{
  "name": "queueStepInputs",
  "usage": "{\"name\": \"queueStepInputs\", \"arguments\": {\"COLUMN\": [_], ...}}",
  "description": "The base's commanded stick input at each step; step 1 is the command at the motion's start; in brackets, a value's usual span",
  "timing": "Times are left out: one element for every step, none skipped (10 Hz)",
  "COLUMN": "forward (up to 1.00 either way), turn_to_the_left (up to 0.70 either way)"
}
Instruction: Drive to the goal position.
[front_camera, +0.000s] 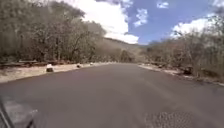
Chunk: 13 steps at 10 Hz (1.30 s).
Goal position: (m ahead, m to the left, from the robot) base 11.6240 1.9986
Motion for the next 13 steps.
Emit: {"name": "queueStepInputs", "arguments": {"forward": [0.70, 0.70, 0.70, 0.70, 0.70, 0.70, 0.70, 0.70, 0.70, 0.70, 0.70, 0.70, 0.70], "turn_to_the_left": [0.00, 0.00, 0.00, 0.00, 0.00, 0.00, 0.00, 0.00, 0.00, 0.00, 0.00, 0.00, 0.00]}}
